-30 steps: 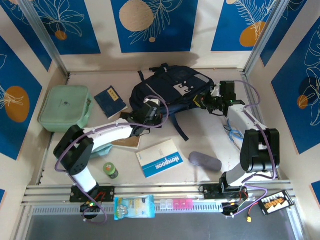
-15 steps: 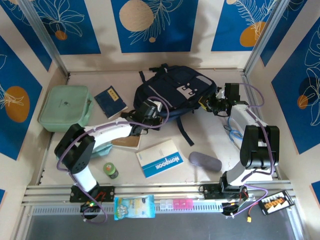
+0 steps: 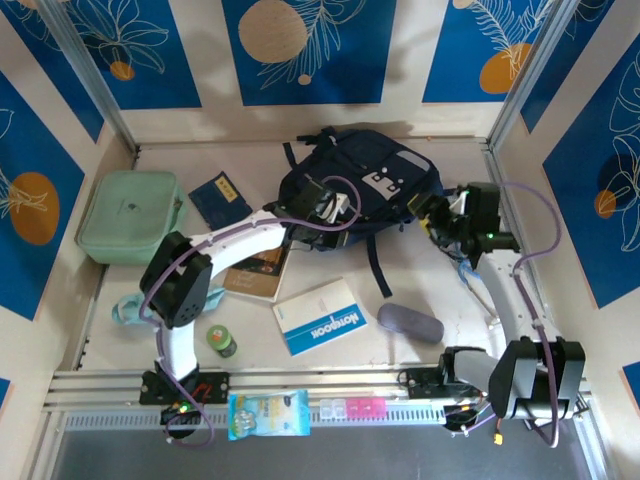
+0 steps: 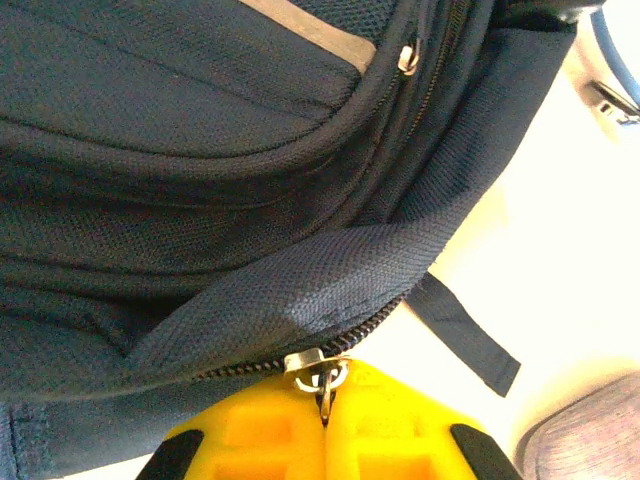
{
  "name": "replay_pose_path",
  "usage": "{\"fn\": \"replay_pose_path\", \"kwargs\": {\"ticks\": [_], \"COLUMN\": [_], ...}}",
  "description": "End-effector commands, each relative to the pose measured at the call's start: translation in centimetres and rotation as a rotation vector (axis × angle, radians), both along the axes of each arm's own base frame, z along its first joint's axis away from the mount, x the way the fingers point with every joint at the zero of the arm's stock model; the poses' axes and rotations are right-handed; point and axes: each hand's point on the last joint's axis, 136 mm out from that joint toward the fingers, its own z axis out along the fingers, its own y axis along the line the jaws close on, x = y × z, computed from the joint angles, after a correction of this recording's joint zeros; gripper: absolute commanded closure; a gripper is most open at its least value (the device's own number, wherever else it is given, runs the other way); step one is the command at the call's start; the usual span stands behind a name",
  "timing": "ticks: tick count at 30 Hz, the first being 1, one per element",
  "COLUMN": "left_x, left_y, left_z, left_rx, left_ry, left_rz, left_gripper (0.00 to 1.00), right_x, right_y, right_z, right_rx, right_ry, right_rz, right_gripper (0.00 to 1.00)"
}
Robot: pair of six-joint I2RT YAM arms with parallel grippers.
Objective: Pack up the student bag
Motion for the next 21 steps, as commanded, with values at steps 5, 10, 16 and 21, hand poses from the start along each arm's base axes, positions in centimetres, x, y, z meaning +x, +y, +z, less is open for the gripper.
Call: {"fn": "replay_pose_path", "kwargs": {"ticks": [5, 10, 16, 21], "left_x": [-0.9, -1.3, -1.8, -2.2], "left_y": [-4.2, -4.6, -4.4, -4.6], "left_z": [1.9, 1.2, 0.6, 0.6], "left_rx": [-0.031, -0.011, 0.004, 0.003], "left_ry": [-0.015, -0.015, -0.006, -0.009], "left_rz": [-0.103, -0.112, -0.129, -0.163], "left_gripper": [1.0, 1.0, 1.0, 1.0], "right_x": [-0.4, 1.0, 2.5, 3.8], "right_y": [4.7, 5.6, 6.5, 8.2], "right_z": [-3.7, -4.4, -5.4, -6.3], "right_rx": [0.135, 0.148, 0.155, 0.196], "right_ry": [0.144, 0.155, 0.17, 0.183], "right_rz": [0.039, 0.046, 0.059, 0.102], "right_gripper": [0.34, 0.34, 0.33, 0.35]}}
